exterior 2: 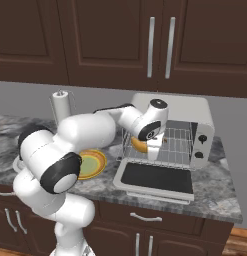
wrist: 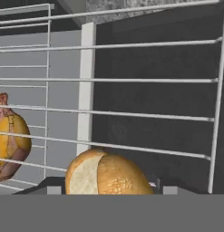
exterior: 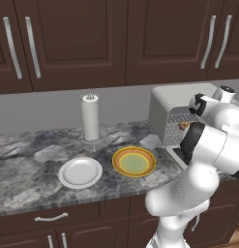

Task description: Open the toaster oven door. Place the hotdog bun on the top rack in the toaster oven and place the chicken drumstick on the bottom rack.

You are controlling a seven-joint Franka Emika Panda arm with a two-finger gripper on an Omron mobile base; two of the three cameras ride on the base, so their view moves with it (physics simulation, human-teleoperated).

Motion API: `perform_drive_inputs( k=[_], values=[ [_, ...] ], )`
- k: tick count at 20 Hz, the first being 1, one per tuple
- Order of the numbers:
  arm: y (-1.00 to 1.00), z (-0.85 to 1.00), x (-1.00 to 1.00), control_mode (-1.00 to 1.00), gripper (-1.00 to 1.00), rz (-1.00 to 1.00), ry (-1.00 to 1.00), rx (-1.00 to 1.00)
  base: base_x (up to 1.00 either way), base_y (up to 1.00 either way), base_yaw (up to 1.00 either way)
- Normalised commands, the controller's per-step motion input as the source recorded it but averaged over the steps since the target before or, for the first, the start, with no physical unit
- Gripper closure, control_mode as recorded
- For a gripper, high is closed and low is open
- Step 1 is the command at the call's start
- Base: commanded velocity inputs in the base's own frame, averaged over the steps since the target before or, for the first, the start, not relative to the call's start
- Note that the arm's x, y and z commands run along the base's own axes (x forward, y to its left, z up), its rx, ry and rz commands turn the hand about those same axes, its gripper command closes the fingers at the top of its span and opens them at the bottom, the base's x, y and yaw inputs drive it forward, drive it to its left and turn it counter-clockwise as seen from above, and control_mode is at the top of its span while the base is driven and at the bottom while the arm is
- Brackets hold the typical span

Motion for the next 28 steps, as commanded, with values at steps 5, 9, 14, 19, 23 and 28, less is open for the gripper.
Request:
perform_drive_inputs(
  k=[5, 9, 14, 19, 23, 28],
  values=[
    [-0.15, -0.28, 0.17, -1.0, 1.0, 0.0, 0.0, -0.08, 0.0, 0.0, 0.0],
    [-0.14, -0.24, 0.26, -1.0, 1.0, -0.02, 0.0, -0.05, 0.0, 0.0, 0.0],
    [-0.1, -0.24, 0.1, -1.0, 1.0, 0.0, 0.0, -0.04, 0.0, 0.0, 0.0],
    [-0.11, -0.22, -0.04, -1.0, 1.0, -0.01, 0.0, -0.01, 0.0, 0.0, 0.0],
    [-0.06, -0.07, -0.02, -1.0, -1.0, -0.01, -0.03, 0.0, 0.0, 0.0, 0.0],
    [-0.11, 0.16, -0.02, -1.0, -1.0, 0.0, -0.17, 0.0, 0.0, 0.0, 0.0]
  ],
)
